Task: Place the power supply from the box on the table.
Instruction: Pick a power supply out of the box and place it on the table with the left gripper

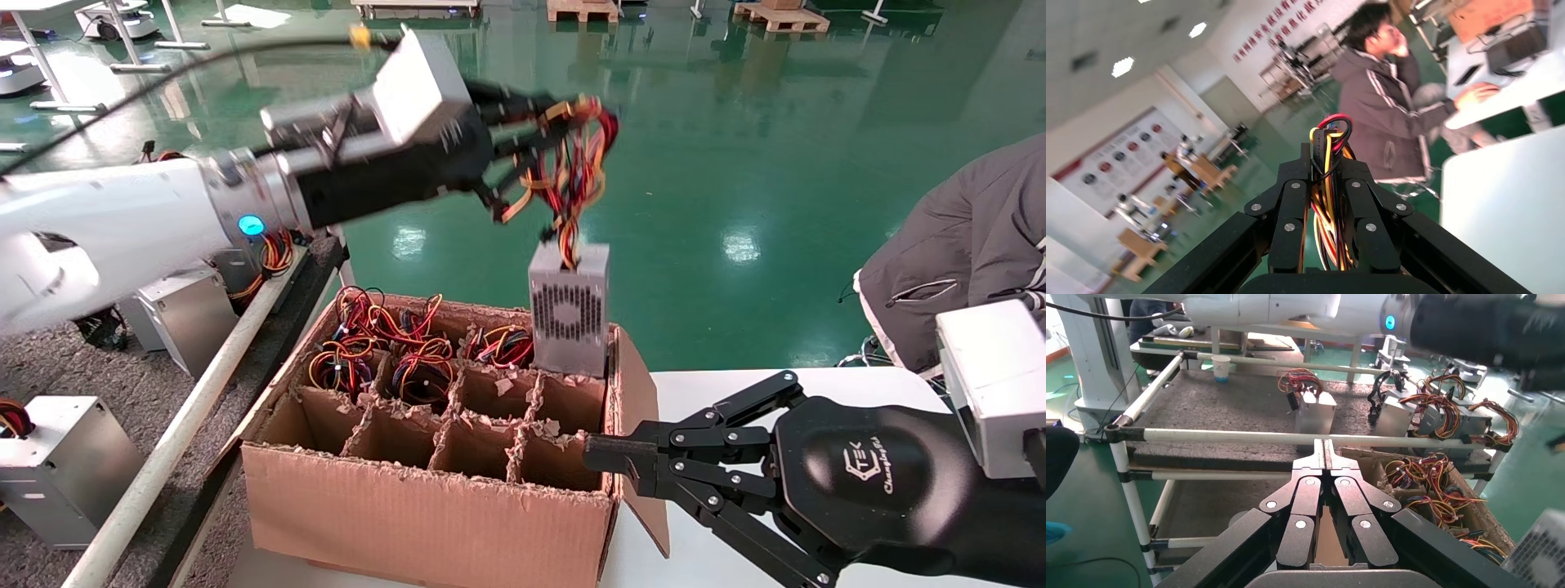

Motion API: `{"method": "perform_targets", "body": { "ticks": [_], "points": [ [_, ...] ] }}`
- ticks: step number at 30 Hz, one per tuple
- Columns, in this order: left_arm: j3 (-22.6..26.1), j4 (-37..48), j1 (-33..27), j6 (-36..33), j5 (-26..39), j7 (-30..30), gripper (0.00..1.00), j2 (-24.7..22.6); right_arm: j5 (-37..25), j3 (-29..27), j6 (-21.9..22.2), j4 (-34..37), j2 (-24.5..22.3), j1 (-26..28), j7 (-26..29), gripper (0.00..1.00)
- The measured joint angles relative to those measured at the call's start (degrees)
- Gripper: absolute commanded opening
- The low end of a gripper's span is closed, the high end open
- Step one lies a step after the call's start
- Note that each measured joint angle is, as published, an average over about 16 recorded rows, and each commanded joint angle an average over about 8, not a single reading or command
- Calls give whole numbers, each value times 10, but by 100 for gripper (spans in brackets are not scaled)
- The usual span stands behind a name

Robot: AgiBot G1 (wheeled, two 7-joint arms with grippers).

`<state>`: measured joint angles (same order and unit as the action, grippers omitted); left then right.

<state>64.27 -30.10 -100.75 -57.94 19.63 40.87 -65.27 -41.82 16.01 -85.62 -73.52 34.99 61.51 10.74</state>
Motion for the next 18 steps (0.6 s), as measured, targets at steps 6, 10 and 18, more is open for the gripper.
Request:
{"method": "perform_targets", "body": {
  "ticks": [6,10,18],
  "points": [
    [-29,4,-17,-4,-3,19,0,9,0,0,0,0,0,0,0,0],
    [-47,8,-28,-4,-4,33,0,16,0,0,0,0,0,0,0,0],
    [-79,19,-46,3,-4,62,0,33,0,0,0,0,0,0,0,0]
  ]
}}
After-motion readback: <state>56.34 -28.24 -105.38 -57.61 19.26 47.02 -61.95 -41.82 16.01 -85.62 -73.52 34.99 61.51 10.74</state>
